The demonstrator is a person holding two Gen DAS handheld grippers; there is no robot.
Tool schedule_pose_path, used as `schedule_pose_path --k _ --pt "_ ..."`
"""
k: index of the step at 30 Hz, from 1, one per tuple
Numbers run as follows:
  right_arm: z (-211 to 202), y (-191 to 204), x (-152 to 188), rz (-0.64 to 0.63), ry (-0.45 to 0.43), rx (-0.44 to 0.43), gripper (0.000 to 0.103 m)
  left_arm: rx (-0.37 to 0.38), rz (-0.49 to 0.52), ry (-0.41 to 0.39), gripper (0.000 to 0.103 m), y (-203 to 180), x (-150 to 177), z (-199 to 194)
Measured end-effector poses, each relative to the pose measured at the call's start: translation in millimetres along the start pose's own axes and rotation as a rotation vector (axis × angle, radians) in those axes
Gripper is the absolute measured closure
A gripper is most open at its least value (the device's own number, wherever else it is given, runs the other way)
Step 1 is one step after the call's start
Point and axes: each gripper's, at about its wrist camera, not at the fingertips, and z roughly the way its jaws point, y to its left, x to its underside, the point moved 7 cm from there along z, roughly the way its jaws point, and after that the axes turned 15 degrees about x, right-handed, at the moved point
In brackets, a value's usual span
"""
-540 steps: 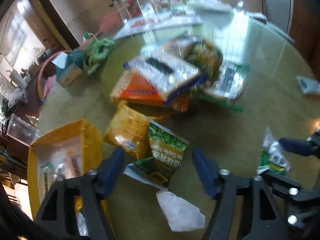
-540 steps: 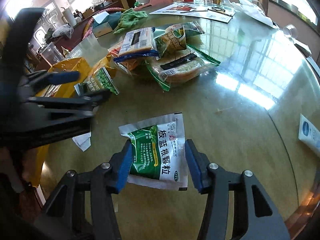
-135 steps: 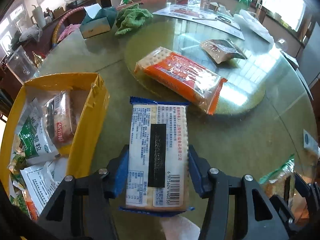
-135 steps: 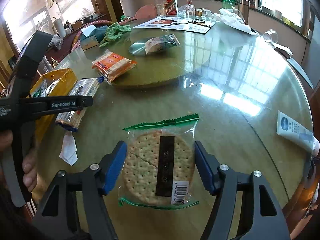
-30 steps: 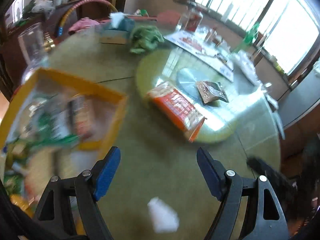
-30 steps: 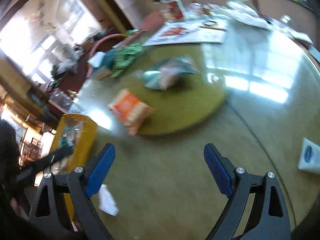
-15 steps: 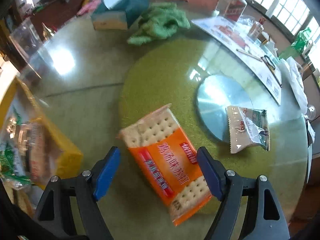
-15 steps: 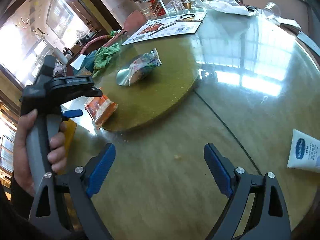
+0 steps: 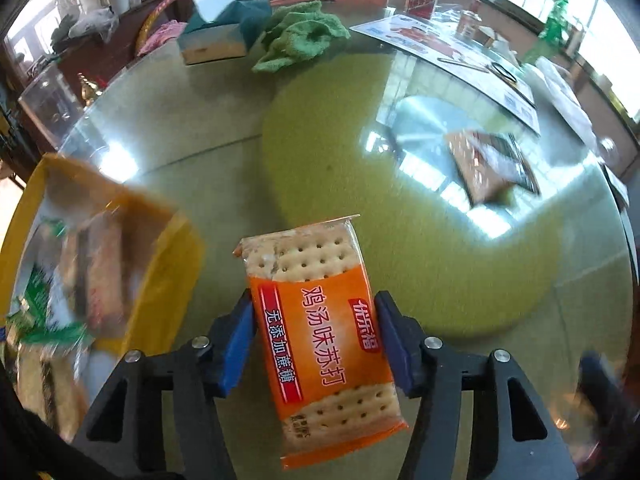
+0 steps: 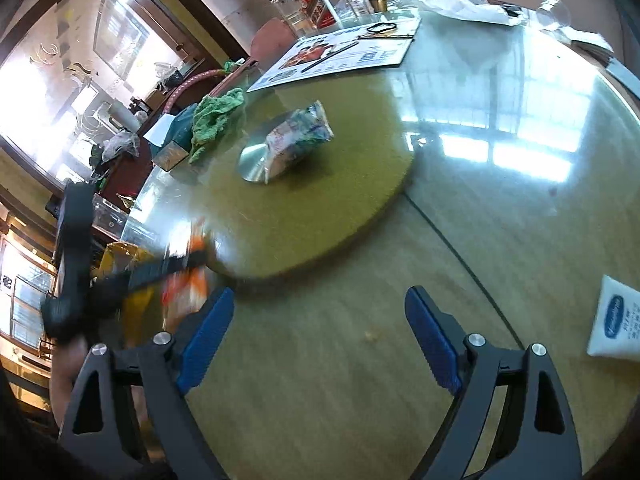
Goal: Organize snacks
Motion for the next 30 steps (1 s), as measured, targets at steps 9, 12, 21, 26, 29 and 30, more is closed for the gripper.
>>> schedule_pose_path --k 9,12,21,26,29,30 --pt "43 38 -43 0.074 0.089 -0.038 0.019 0.221 -0.046 -0.102 0.047 28 46 -77" --pt "63 48 -58 0.118 0.119 -0.04 0.019 0.264 -0.063 -0.144 0.047 38 49 -101" --pt "100 70 -109 0.165 0.091 0.119 0.024 0.315 -0.072 -0.201 0.047 62 41 -128" --pt "117 86 -127 0.147 0.055 0.255 0.024 0.33 -0.076 -0.215 0.047 72 44 -137" --pt "124 101 -128 0.028 0.037 0.364 0.025 0.337 -0.082 -0.225 0.047 79 45 -141" --pt "124 104 -126 -0.018 0.022 0.41 0.029 0.335 -0.084 -0.229 0.047 80 44 -142"
